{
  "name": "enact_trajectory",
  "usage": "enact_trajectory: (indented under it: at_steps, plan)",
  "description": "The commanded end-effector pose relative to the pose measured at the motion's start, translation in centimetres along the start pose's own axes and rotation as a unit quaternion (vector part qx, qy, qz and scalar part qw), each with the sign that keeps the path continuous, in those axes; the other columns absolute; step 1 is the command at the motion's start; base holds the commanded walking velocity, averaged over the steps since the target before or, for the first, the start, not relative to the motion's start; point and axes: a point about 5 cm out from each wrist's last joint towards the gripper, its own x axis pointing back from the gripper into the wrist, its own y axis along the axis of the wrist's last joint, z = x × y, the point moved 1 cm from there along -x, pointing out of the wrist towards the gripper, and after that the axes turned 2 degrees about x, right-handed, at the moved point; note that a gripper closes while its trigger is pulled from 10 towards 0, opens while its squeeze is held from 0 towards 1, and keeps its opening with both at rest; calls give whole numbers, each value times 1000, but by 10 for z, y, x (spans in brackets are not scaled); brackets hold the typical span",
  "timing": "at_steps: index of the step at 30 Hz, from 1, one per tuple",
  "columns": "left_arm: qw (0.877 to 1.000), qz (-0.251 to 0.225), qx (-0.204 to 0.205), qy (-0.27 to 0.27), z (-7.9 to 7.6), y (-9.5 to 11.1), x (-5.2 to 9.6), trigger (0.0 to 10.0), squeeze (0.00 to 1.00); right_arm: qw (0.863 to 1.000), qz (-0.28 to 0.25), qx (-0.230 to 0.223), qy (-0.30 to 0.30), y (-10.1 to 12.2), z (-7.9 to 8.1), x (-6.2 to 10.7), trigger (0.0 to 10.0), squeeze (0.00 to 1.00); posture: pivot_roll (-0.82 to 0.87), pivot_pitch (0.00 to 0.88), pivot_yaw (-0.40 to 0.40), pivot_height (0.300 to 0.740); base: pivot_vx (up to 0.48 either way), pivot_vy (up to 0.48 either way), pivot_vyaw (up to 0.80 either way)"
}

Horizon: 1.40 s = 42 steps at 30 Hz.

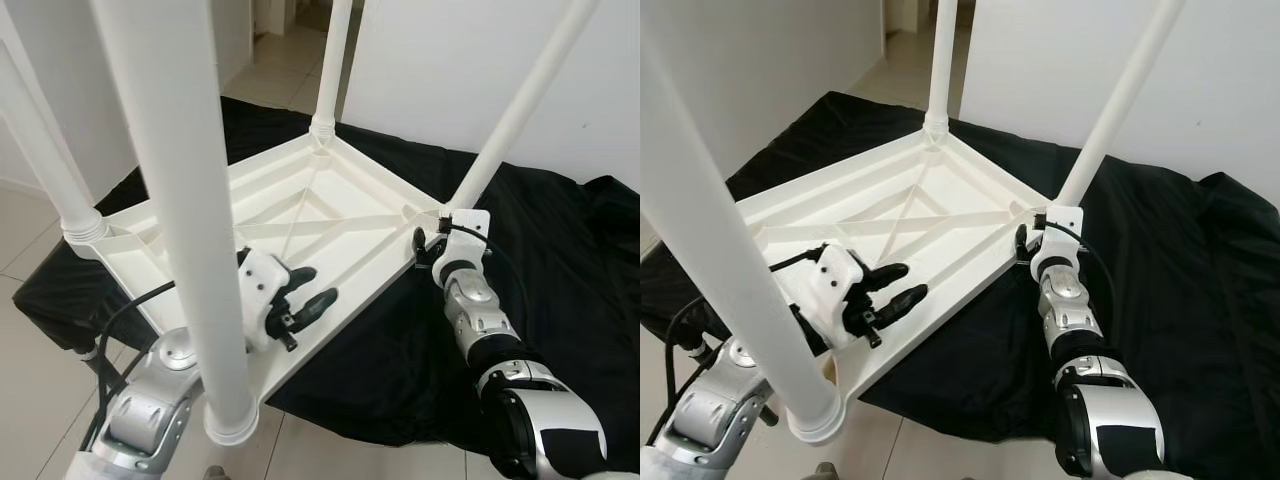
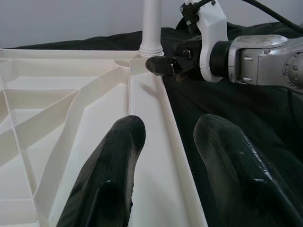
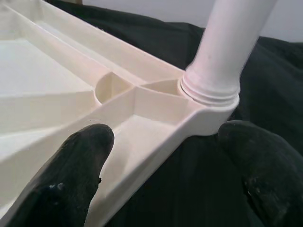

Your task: Building children table

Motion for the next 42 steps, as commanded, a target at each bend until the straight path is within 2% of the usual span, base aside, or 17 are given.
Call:
enact_trajectory:
  at_steps: [1, 7, 11, 14, 17, 21, 25, 34, 35, 39, 42]
  plan:
    - [1000, 5, -11, 1, -3, 2, -1, 10000, 0, 1000, -7, -4, -19, -1, -8, 1, 10000, 0, 109, 0, -91, 740, 0, 0, 0]
    - [999, 25, -28, 1, 3, -2, 11, 10000, 0, 999, -33, -16, -31, -2, -17, 5, 10000, 0, 111, 3, -93, 740, 0, 0, 0]
    - [997, 55, -47, -2, 13, -8, 26, 10000, 0, 996, -76, -26, -31, -1, -32, 16, 10000, 0, 100, 2, -91, 740, 0, 0, 0]
    - [997, 61, -50, -1, 16, -9, 28, 10000, 0, 996, -84, -28, -32, -1, -35, 18, 10000, 0, 100, 2, -91, 740, 0, 0, 0]
    - [990, 115, -74, 20, 34, -23, 44, 10000, 0, 994, -95, -11, -49, -5, -53, 28, 10000, 0, 81, 0, -81, 740, 0, 0, 0]
    - [987, 139, -74, 27, 40, -28, 54, 10000, 0, 994, -95, -4, -63, -8, -64, 34, 10000, 0, 72, 0, -78, 740, 0, 0, 0]
    - [974, 199, -104, 22, 42, -43, 63, 10000, 0, 993, -94, -7, -76, -9, -71, 35, 10000, 0, 67, 0, -75, 740, 0, 0, 0]
    - [966, 233, -109, 5, 37, -55, 60, 10000, 0, 992, -96, -4, -79, -6, -76, 35, 10000, 0, 68, 0, -79, 740, 0, 0, 0]
    - [965, 240, -110, 1, 34, -62, 53, 10000, 0, 992, -97, -4, -79, -4, -76, 34, 10000, 0, 68, 0, -78, 740, 0, 0, 0]
    - [965, 240, -110, 0, 32, -67, 45, 10000, 0, 992, -99, -5, -79, -2, -76, 34, 10000, 0, 66, 0, -77, 740, 0, 0, 0]
    - [968, 233, -95, 2, 30, -71, 38, 10000, 0, 992, -101, -6, -79, -1, -75, 34, 10000, 0, 61, 0, -71, 740, 0, 0, 0]
